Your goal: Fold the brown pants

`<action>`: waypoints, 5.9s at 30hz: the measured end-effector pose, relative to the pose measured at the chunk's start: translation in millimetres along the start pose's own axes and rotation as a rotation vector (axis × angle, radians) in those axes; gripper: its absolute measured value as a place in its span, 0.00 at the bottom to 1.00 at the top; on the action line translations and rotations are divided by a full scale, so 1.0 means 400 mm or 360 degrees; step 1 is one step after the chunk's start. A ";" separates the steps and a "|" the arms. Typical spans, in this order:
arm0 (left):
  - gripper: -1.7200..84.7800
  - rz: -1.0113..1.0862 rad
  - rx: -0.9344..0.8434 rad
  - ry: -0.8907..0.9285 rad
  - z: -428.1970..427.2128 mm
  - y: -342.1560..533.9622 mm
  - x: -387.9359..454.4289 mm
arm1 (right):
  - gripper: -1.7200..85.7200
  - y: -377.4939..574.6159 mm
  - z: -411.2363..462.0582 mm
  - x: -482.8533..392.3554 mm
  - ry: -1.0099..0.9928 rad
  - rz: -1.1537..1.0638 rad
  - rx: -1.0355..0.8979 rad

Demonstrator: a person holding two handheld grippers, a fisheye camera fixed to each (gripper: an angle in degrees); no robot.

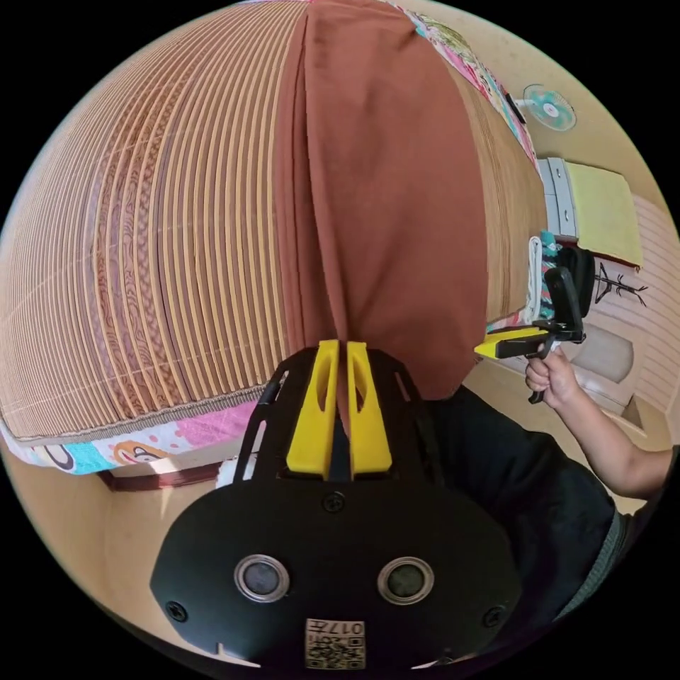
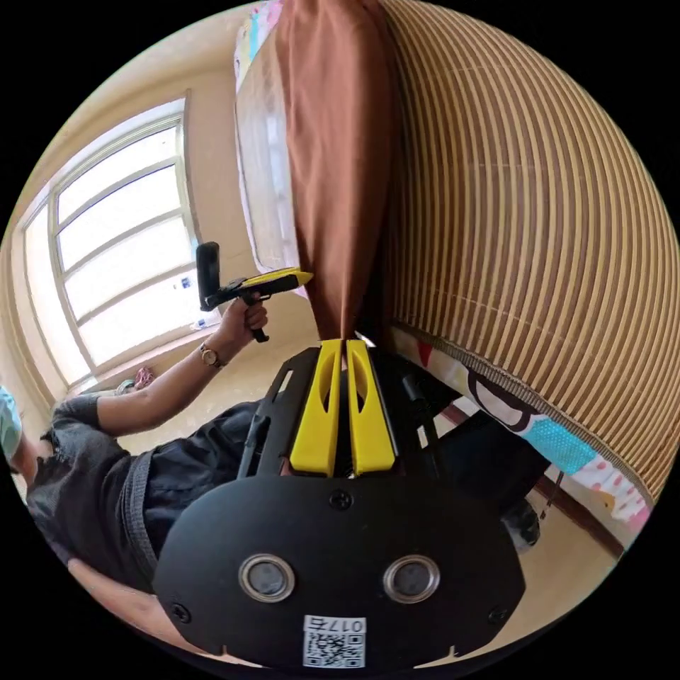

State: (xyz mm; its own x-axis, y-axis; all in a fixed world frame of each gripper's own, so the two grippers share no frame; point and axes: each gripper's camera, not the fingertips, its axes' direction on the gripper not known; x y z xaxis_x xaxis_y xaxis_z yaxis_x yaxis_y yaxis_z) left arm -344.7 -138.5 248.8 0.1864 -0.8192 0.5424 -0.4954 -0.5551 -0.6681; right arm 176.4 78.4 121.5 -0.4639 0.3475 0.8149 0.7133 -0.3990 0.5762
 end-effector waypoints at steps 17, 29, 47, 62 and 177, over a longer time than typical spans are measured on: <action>0.13 -0.0298 0.0258 0.0166 -0.006 -0.017 -0.080 | 0.14 -0.093 0.036 -0.041 0.0266 0.0180 0.0182; 0.03 0.0040 0.0097 0.0510 0.063 0.066 0.093 | 0.06 0.035 0.099 -0.103 0.0425 0.0038 0.0082; 0.16 -0.0177 0.0304 0.0721 0.019 -0.184 0.035 | 0.17 -0.177 -0.038 0.064 -0.0230 0.0201 0.0661; 0.04 0.0283 0.0474 0.1357 -0.138 0.208 0.170 | 0.05 0.240 0.036 -0.066 -0.0978 -0.0423 0.0726; 0.09 -0.0195 0.0822 0.0020 0.112 0.454 0.071 | 0.03 0.537 -0.143 -0.456 0.0548 0.0317 0.0862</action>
State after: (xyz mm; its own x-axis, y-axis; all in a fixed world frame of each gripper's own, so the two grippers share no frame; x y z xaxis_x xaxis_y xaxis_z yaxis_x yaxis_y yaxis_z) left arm -391.5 -268.9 120.1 0.2051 -0.7437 0.6363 0.0126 -0.6480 -0.7615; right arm 384.2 -119.3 100.1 -0.3732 -0.0151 0.9276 0.9238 0.0860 0.3731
